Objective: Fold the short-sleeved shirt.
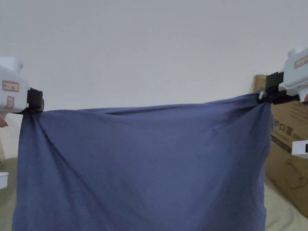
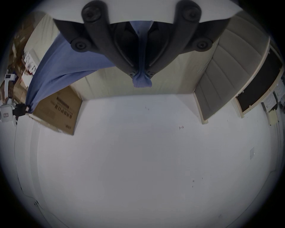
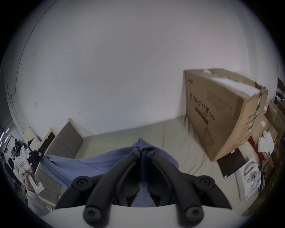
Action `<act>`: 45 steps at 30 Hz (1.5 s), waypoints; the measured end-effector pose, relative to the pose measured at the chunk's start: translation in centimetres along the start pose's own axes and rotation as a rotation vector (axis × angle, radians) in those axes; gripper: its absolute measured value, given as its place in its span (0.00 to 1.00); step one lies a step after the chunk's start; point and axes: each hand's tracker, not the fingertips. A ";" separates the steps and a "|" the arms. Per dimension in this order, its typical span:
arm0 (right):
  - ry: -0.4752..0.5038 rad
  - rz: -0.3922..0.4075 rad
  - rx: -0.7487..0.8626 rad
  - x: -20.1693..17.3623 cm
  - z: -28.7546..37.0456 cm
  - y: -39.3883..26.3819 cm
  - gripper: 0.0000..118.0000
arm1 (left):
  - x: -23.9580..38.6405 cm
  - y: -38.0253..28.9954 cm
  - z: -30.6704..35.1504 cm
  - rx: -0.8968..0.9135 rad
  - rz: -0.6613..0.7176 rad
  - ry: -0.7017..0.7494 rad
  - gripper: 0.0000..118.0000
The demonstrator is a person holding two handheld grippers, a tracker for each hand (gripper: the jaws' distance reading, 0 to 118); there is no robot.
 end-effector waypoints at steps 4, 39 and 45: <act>-0.015 -0.022 0.062 -2.0 3.1 4.2 0.05 | 0.6 4.2 0.4 0.049 -0.042 0.025 0.04; -0.144 -0.079 -0.601 7.4 -23.7 -32.9 0.05 | -1.1 -33.2 -17.1 -0.471 0.064 0.023 0.04; -0.084 -0.079 -0.589 8.7 -12.1 -39.4 0.05 | -2.1 -37.9 -5.0 -0.444 0.048 -0.014 0.04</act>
